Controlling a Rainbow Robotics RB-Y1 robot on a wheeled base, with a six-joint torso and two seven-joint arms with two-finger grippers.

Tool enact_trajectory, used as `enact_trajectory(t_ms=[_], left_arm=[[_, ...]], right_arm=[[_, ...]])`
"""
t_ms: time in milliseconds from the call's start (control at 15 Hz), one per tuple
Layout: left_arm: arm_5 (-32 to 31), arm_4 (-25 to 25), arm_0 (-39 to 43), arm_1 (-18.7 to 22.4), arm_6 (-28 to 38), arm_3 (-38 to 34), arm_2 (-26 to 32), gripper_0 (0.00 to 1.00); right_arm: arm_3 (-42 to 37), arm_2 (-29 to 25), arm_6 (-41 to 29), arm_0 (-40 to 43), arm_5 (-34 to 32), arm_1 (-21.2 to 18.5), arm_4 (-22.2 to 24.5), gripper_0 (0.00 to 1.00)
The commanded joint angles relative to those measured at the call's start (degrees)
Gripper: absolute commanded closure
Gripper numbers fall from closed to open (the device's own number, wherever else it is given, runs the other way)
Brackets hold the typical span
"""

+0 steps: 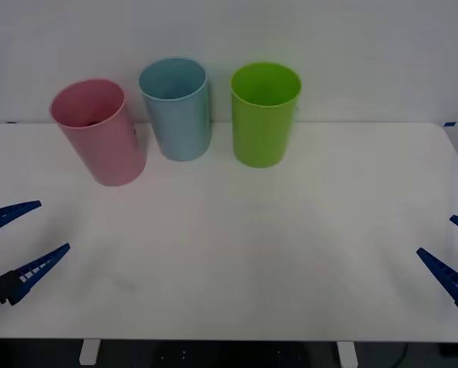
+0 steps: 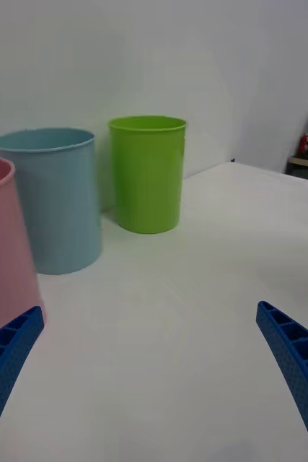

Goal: Grasp the object on the table and drop it into the matching bin: aluminum can to the light blue bin, PET bottle to the pink bin.

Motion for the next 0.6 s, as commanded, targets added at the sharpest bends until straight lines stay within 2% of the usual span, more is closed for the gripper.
enact_trajectory(t_ms=[67, 600], left_arm=[[-0.7, -0.8, 1.1, 0.0, -0.1, 0.0, 0.0, 0.0], [-0.6, -2.3, 2.8, 0.0, 0.2, 0.1, 0.0, 0.0]], right_arm=[[0.0, 0.0, 0.0, 0.0, 0.0, 0.0, 0.0, 0.0], [0.0, 0.0, 0.0, 0.0, 0.0, 0.0, 0.0, 0.0]])
